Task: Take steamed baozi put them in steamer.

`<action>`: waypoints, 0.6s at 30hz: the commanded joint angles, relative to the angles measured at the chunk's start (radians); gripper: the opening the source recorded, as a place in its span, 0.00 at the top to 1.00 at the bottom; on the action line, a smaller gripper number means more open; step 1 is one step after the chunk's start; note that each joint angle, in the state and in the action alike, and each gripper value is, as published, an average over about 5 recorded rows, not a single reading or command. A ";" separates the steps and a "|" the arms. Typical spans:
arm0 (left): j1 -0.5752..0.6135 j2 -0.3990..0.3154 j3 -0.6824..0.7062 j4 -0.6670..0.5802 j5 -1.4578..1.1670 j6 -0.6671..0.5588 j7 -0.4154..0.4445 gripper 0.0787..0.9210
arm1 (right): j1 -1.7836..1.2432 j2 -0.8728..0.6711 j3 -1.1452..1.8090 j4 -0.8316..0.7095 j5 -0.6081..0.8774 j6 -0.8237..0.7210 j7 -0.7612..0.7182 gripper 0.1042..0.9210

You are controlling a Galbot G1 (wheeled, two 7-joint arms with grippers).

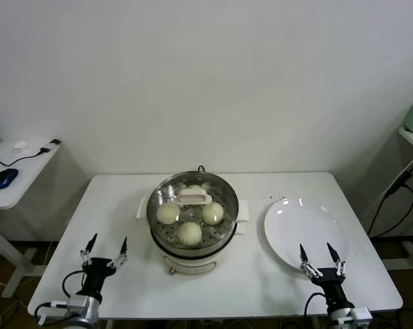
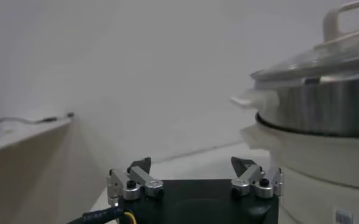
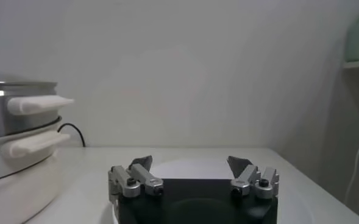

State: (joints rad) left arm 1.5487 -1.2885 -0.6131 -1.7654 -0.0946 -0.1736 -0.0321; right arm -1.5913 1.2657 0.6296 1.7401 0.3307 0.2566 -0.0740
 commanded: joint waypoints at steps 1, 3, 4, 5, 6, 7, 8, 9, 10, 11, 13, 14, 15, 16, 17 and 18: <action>0.018 0.013 -0.026 0.117 -0.139 -0.100 0.004 0.12 | 0.001 0.001 -0.002 -0.012 0.005 -0.002 0.000 0.12; 0.018 0.010 -0.021 0.109 -0.147 -0.101 0.000 0.12 | 0.002 0.001 -0.005 -0.013 0.004 -0.004 0.001 0.12; 0.019 0.009 -0.019 0.105 -0.149 -0.100 -0.002 0.12 | 0.002 0.001 -0.006 -0.013 0.004 -0.006 0.001 0.12; 0.020 0.008 -0.016 0.101 -0.150 -0.099 -0.003 0.12 | 0.002 0.002 -0.007 -0.012 0.004 -0.007 0.002 0.12; 0.021 0.007 -0.013 0.097 -0.150 -0.098 -0.005 0.12 | 0.001 0.002 -0.008 -0.011 0.004 -0.008 0.002 0.12; 0.023 0.006 -0.011 0.093 -0.148 -0.096 -0.006 0.12 | 0.001 0.002 -0.009 -0.011 0.005 -0.009 0.002 0.12; 0.024 0.005 -0.009 0.090 -0.147 -0.094 -0.008 0.12 | 0.000 0.003 -0.009 -0.011 0.005 -0.010 0.003 0.12; 0.025 0.003 -0.007 0.087 -0.143 -0.090 -0.010 0.12 | 0.000 0.003 -0.010 -0.011 0.005 -0.010 0.003 0.12; 0.025 0.002 -0.006 0.084 -0.138 -0.087 -0.012 0.12 | -0.001 0.003 -0.011 -0.011 0.005 -0.010 0.004 0.12; 0.026 0.002 -0.005 0.083 -0.134 -0.084 -0.014 0.12 | -0.001 0.003 -0.011 -0.010 0.004 -0.010 0.004 0.12; 0.025 0.001 -0.002 0.082 -0.125 -0.081 -0.016 0.12 | -0.002 0.003 -0.012 -0.010 0.004 -0.010 0.004 0.12; 0.025 0.001 -0.001 0.082 -0.123 -0.082 -0.017 0.12 | -0.002 0.003 -0.012 -0.009 0.004 -0.010 0.004 0.12; 0.024 0.001 0.000 0.081 -0.121 -0.081 -0.017 0.12 | -0.002 0.004 -0.013 -0.008 0.004 -0.010 0.004 0.12; 0.024 0.001 0.000 0.081 -0.120 -0.081 -0.017 0.12 | -0.002 0.004 -0.013 -0.008 0.003 -0.010 0.005 0.12; 0.024 0.001 0.000 0.080 -0.120 -0.082 -0.017 0.12 | -0.002 0.004 -0.014 -0.007 0.003 -0.010 0.005 0.12; 0.024 0.001 0.000 0.080 -0.120 -0.082 -0.017 0.12 | -0.002 0.004 -0.014 -0.007 0.003 -0.010 0.005 0.12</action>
